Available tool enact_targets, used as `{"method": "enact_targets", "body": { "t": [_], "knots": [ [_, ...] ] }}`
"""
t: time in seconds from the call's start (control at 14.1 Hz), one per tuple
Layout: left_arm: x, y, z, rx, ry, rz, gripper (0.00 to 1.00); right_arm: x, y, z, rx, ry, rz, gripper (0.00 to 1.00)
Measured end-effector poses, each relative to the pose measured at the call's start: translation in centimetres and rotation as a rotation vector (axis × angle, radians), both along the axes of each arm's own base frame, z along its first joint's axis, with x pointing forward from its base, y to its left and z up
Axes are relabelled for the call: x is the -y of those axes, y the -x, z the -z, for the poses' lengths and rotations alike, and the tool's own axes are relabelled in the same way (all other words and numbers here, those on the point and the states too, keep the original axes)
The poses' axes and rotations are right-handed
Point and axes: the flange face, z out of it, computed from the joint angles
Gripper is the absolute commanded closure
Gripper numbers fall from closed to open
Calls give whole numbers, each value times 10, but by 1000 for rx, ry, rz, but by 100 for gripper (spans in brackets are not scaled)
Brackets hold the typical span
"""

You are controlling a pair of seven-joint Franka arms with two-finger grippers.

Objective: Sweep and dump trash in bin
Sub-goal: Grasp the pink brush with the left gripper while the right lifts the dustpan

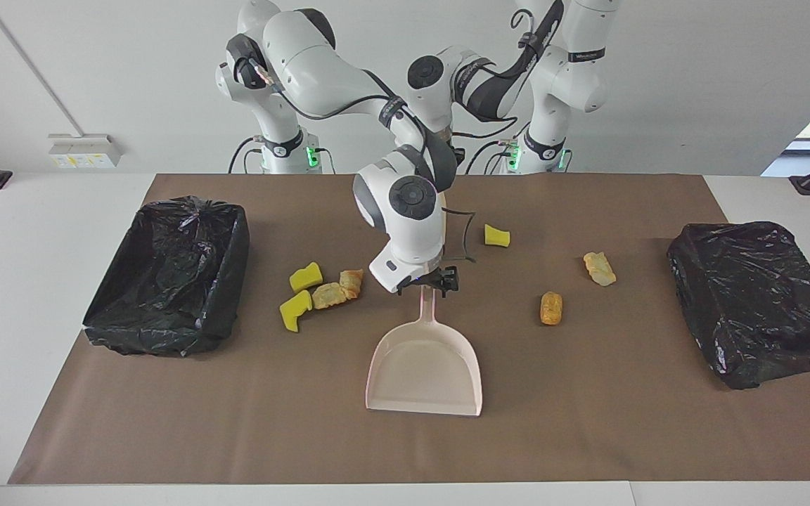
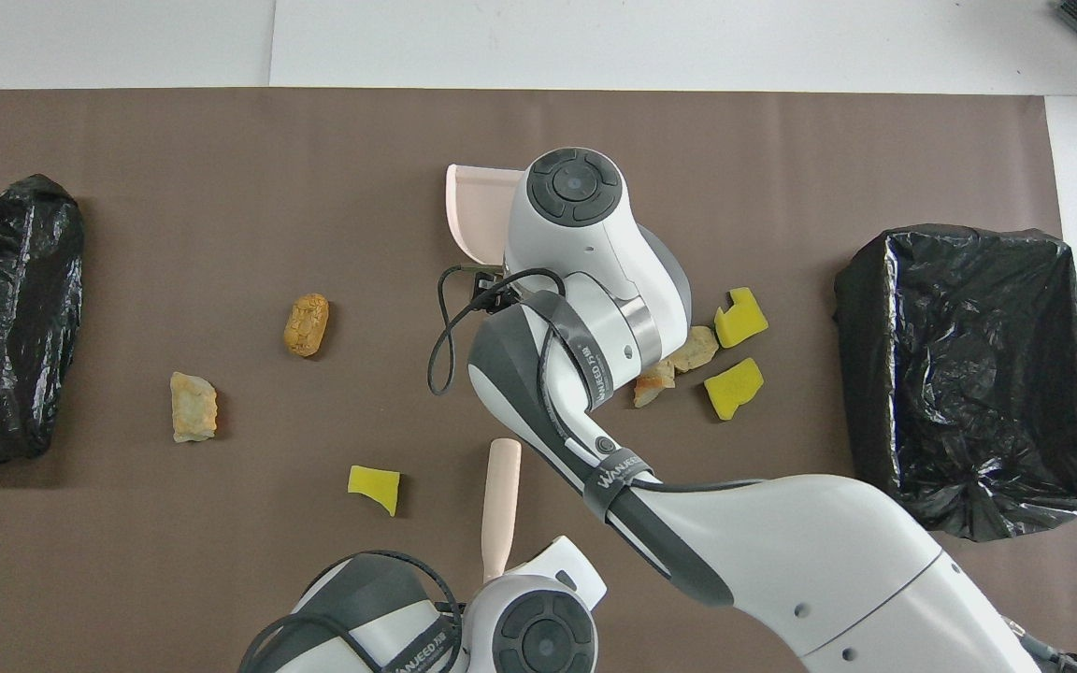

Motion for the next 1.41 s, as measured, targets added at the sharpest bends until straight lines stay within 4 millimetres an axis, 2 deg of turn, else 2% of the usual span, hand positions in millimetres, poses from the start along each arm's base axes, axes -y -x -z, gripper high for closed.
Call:
{"method": "enact_targets", "body": {
  "t": [0.14, 0.21, 0.28, 0.35, 0.42, 0.5, 0.78, 0.92, 0.99, 1.13, 1.27, 1.41],
  "knots": [
    [-34, -12, 5, -20, -10, -33, 100, 1, -1, 0, 0, 0, -3, 30],
    [-52, -10, 12, -34, -20, -35, 100, 0, 0, 3, -2, 0, -11, 37],
    [-66, -7, 17, -40, -27, -37, 100, -1, 0, 6, -6, 2, -18, 56],
    [-79, -8, 20, -40, -24, -41, 100, -1, 0, 9, -9, 3, -24, 83],
    [-92, -16, 21, -36, -7, -38, 100, -1, 0, 11, -12, 4, -27, 100],
    [-106, -29, 22, -34, 15, -33, 100, -1, 0, 13, -14, 5, -28, 100],
    [-179, -102, 31, 38, 105, -25, 100, 0, -1, 10, -11, 3, -27, 100],
    [-206, -133, 33, 62, 134, -14, 100, 5, -5, -8, 16, -11, -51, 100],
    [-214, -146, 31, 67, 139, -15, 100, 9, -6, -23, 39, -24, -95, 100],
    [-215, -159, 24, 61, 137, -20, 100, 17, -5, -54, 79, -40, -187, 100],
    [-212, -162, 1, 36, 129, -17, 100, 33, 3, -81, 84, -36, -293, 100],
    [-220, -161, -33, 31, 128, -37, 100, 59, 21, -98, 44, -23, -509, 100]
  ]
}}
